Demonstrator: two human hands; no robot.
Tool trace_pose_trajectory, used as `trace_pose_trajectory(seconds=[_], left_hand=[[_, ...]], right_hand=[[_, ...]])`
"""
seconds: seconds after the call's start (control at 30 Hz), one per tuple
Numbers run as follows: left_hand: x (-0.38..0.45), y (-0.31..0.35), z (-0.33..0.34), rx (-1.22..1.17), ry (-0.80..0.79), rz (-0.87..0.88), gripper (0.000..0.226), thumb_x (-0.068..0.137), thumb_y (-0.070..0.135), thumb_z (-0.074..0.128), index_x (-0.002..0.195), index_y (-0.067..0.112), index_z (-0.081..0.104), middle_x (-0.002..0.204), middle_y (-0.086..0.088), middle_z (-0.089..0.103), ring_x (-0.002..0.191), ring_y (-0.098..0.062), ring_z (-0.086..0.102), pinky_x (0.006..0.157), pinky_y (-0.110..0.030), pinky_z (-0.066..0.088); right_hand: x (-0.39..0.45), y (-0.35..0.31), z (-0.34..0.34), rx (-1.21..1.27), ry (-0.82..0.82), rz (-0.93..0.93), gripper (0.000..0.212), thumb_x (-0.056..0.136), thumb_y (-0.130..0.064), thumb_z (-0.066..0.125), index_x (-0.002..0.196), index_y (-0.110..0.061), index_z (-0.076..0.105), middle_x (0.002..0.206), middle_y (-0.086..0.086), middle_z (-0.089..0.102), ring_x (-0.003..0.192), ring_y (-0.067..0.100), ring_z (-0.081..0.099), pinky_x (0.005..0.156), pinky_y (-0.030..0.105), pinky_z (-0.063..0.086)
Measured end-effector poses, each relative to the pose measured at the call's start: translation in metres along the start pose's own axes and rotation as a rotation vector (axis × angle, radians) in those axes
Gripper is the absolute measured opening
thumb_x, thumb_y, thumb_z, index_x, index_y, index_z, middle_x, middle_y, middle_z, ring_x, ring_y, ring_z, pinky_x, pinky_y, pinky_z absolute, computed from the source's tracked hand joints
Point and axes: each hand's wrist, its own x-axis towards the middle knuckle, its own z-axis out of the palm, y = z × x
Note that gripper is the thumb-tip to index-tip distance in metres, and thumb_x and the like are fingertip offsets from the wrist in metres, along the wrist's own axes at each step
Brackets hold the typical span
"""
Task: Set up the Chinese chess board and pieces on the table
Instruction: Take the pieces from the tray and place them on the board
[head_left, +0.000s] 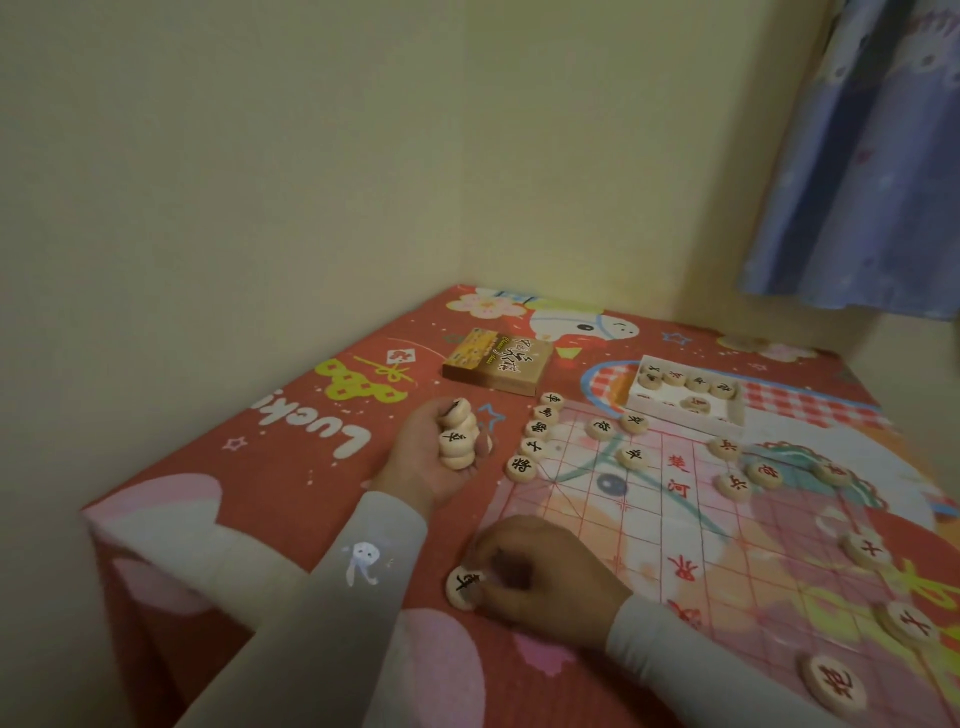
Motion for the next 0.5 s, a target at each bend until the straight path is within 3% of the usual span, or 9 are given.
trace_pose_trajectory(seconds=[0.13, 0.2, 0.27, 0.4, 0.5], left_hand=[[-0.01, -0.009, 0.008, 0.065, 0.05, -0.072, 0.018, 0.091, 0.028, 0.054, 0.085, 0.011, 0.053, 0.07, -0.008, 0.052, 0.061, -0.02, 0.053, 0.04, -0.018, 0.047], [-0.013, -0.016, 0.014, 0.131, 0.026, -0.103, 0.019, 0.091, 0.027, 0.054, 0.083, 0.01, 0.054, 0.057, -0.006, 0.054, 0.047, -0.017, 0.055, 0.038, -0.017, 0.046], [-0.014, -0.023, 0.02, 0.177, -0.013, -0.135, 0.019, 0.092, 0.027, 0.056, 0.081, 0.01, 0.058, 0.053, -0.004, 0.056, 0.04, -0.014, 0.054, 0.038, -0.015, 0.046], [-0.02, -0.033, 0.028, 0.238, -0.108, -0.241, 0.014, 0.085, 0.02, 0.066, 0.085, 0.007, 0.063, 0.064, -0.005, 0.059, 0.044, -0.014, 0.058, 0.036, -0.017, 0.047], [-0.023, -0.037, 0.033, 0.34, -0.147, -0.273, 0.014, 0.083, 0.019, 0.067, 0.089, 0.007, 0.063, 0.065, -0.006, 0.061, 0.047, -0.017, 0.061, 0.034, -0.018, 0.045]], right_hand=[[0.006, 0.003, -0.02, 0.103, 0.29, 0.162, 0.011, 0.078, -0.043, 0.062, 0.079, -0.032, 0.065, 0.081, -0.012, 0.064, 0.082, 0.003, 0.058, 0.071, 0.017, 0.046], [0.012, 0.007, -0.031, 0.17, 0.416, 0.209, 0.02, 0.077, -0.05, 0.06, 0.078, -0.031, 0.064, 0.081, -0.01, 0.064, 0.08, 0.006, 0.06, 0.069, 0.021, 0.048], [0.019, 0.009, -0.041, 0.228, 0.491, 0.257, 0.014, 0.079, -0.045, 0.066, 0.082, -0.031, 0.064, 0.086, -0.01, 0.065, 0.082, 0.005, 0.061, 0.069, 0.02, 0.048], [0.027, 0.016, -0.053, 0.289, 0.523, 0.309, 0.021, 0.08, -0.037, 0.071, 0.097, -0.039, 0.059, 0.104, -0.013, 0.063, 0.093, 0.002, 0.061, 0.076, 0.026, 0.053], [0.025, 0.024, -0.055, 0.297, 0.46, 0.328, 0.032, 0.079, -0.031, 0.074, 0.109, -0.032, 0.063, 0.109, -0.014, 0.064, 0.101, 0.002, 0.06, 0.086, 0.034, 0.053]])
